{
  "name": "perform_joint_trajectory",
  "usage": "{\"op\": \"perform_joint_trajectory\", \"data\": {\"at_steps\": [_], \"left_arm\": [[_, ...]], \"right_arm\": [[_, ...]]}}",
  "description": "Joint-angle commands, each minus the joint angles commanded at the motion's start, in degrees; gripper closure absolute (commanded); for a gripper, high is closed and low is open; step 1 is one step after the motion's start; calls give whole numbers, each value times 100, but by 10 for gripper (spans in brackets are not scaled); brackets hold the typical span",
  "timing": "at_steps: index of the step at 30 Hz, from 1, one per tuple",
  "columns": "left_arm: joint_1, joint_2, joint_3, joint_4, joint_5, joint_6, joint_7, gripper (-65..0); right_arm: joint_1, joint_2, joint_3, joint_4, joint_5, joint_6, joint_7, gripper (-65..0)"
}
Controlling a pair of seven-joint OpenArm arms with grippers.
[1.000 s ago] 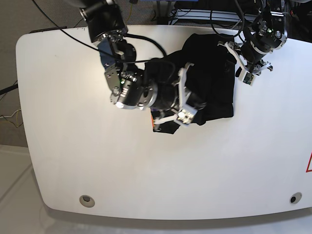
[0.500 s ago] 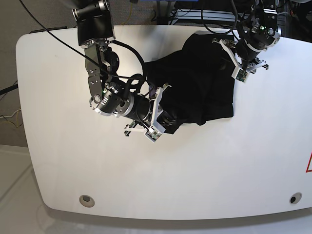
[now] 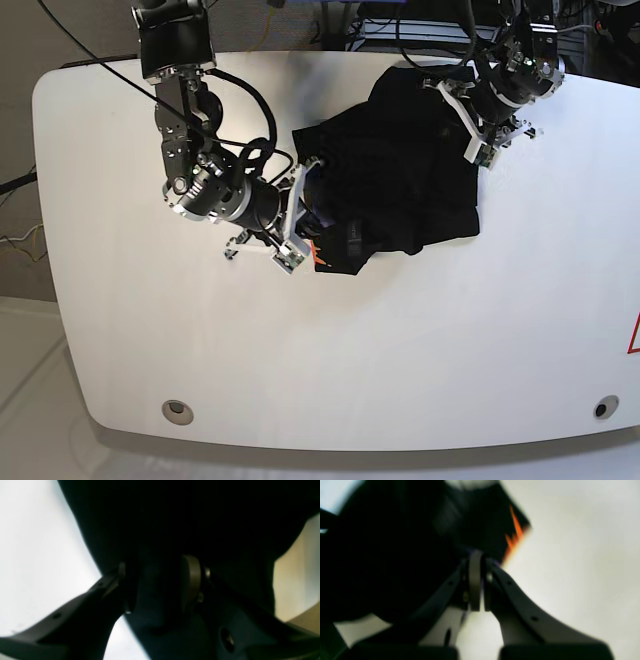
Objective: Fold the T-shirt properly
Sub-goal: 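Release the left gripper and raise it away from the shirt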
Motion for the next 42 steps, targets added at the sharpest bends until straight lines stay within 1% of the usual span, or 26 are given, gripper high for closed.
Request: {"op": "perform_joint_trajectory", "data": {"at_steps": [4,9,11,15,17,19,21,22,23,26,29,34,36,37,40,42], "left_arm": [[-35,0,-229,26,-9,0,0,-241],[-255,-35,-290,35,-9,-9,44,-241],[-343,-44,-352,35,-9,-9,149,-240],[-615,-26,-668,35,-9,-18,396,-237],[-747,-26,-800,35,-9,-44,545,-221],[-914,-26,-932,35,-9,-167,703,-195],[-1090,-26,-1037,35,-9,-360,923,-163],[-1116,-26,-1055,35,-9,-404,976,-160],[-1222,-35,-1099,35,0,-501,1152,-152],[-1442,-44,-1160,26,0,-668,1486,-147],[-1538,-44,-1248,26,0,-791,1609,-145],[-1600,-53,-1495,26,0,-976,1618,-143],[-1679,-62,-1591,26,0,-1020,1618,-114],[-1714,-79,-1635,26,18,-1029,1626,-82],[-1749,-281,-1662,26,26,-1020,1626,-5],[-1749,-369,-1662,18,26,-1011,1626,0]], "right_arm": [[97,0,9,0,-18,-9,-9,-15],[62,26,9,-53,-26,-9,-9,-14],[-18,97,0,-114,-26,-9,-9,-14],[-105,105,-9,-378,-26,-9,9,-14],[-105,97,-9,-527,-26,-9,9,-14],[-114,88,-9,-677,-26,-9,18,-14],[-123,88,-26,-809,-26,-9,18,-14],[-123,88,-26,-826,-26,-9,18,-14],[-123,88,-26,-870,-26,-9,18,-14],[-132,88,-26,-879,-26,-9,18,-14],[-132,79,-35,-879,-26,-9,18,-14],[-132,62,-35,-879,-9,-18,9,-14],[-132,53,-35,-870,9,-18,0,-14],[-123,18,-35,-870,9,-18,0,-14],[-123,-123,-35,-862,9,-18,-44,-14],[-123,-185,-44,-862,9,-18,-158,-14]]}}
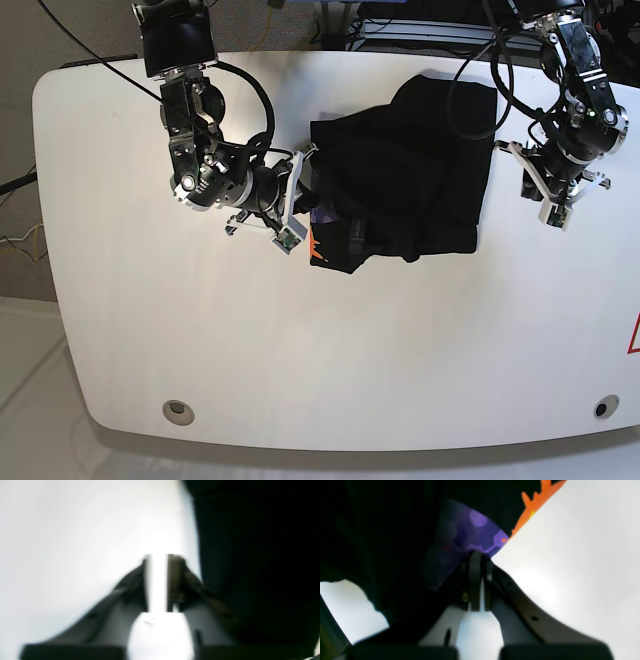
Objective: Fold the T-shirt properly
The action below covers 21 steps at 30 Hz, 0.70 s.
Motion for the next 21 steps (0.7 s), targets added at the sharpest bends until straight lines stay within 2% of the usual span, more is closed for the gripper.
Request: {"op": "perform_joint_trajectory", "data": {"at_steps": [6,15,21], "left_arm": [[-26,-35,-114,0,9,0,0,0],[-79,-44,-281,-18,18,0,0,0],[-97,-44,-281,-26,18,-9,0,0]], "right_arm": [[9,-237,-211,176,-9,9,-211,-14],[9,-484,-1011,598,-35,-35,-501,-13],[18,-633,-1468,598,-18,-387,-527,-13]]}}
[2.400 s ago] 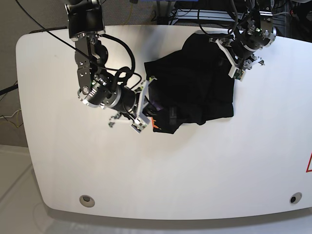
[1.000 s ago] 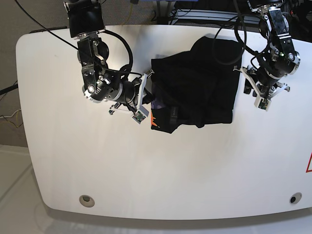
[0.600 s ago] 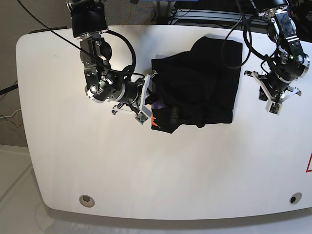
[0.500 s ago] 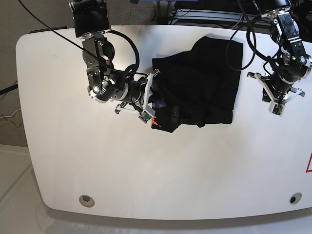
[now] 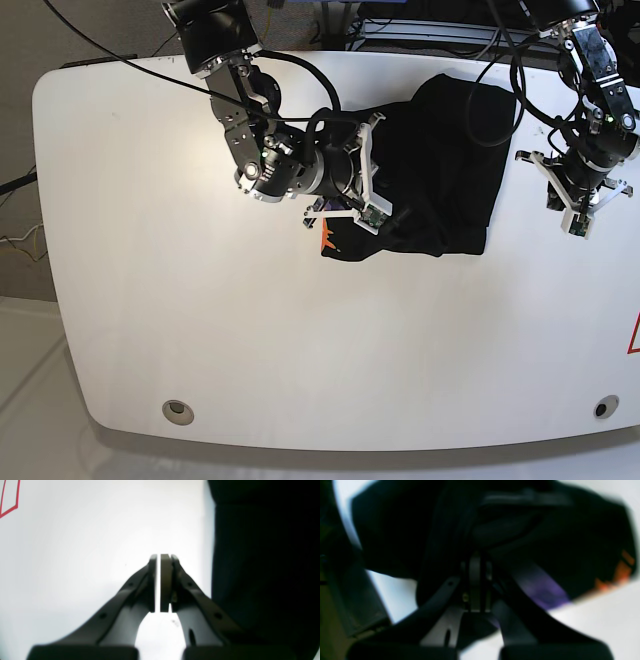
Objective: Fold the T-shirt properly
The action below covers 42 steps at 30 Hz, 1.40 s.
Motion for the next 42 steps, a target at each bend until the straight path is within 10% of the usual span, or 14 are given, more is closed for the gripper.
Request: {"op": "perform_joint_trajectory", "data": {"at_steps": [30,42], "left_arm": [[26,-114,-26,0,0,0,0,0],[-26,-114,9,18,-9,0,0,0]], "right_arm": [[879,-790,-1319,-1934,-18,-53,501,-13],[1081,-790,-1081,-703,-26,-308,88,-15]]}}
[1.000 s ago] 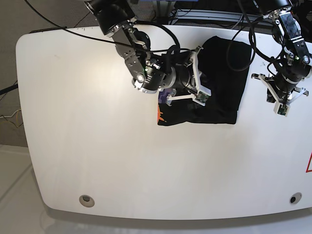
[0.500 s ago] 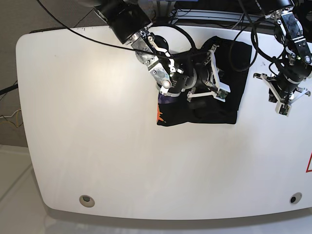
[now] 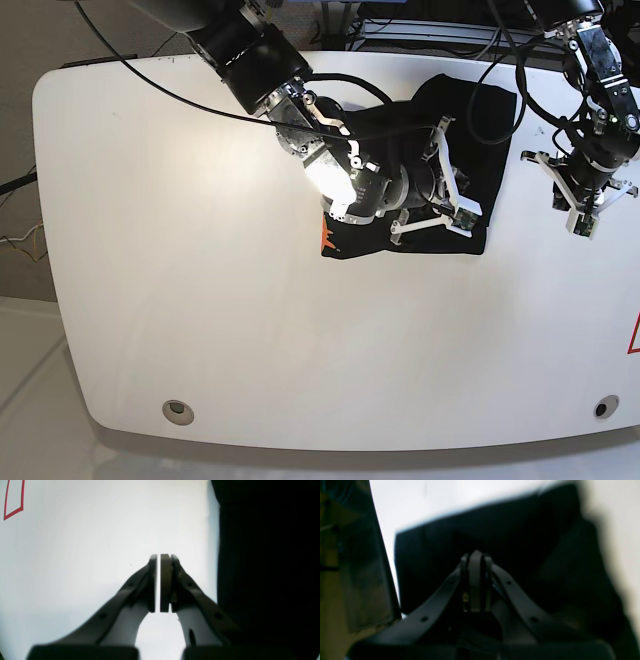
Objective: Fold the T-shirt properly
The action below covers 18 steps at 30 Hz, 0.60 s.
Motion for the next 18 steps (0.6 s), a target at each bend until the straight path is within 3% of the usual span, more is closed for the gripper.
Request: {"op": "perform_joint_trajectory", "data": {"at_steps": [4,11,15,16,18], "left_arm": [[-35,0,9,0,-9,18,0,0],[-105,26,369,9,-9,26,0,0],[-88,44,651,9,-18,26,0,0],[-79,132,730,9,-26,26,0,-17],[-35,316,774,9,-9,26,0,-47]], "right_arm": [[-9,0,316,422,9,-132,-149,-15],[-132,0,976,571,-9,-149,-176,-39],[-290,175,1301,774,-26,-149,-176,-175],[-378,280,1433,888,-26,-149,-176,-259],[-440,412,1556,1020,-26,-149,-167,-348]]}}
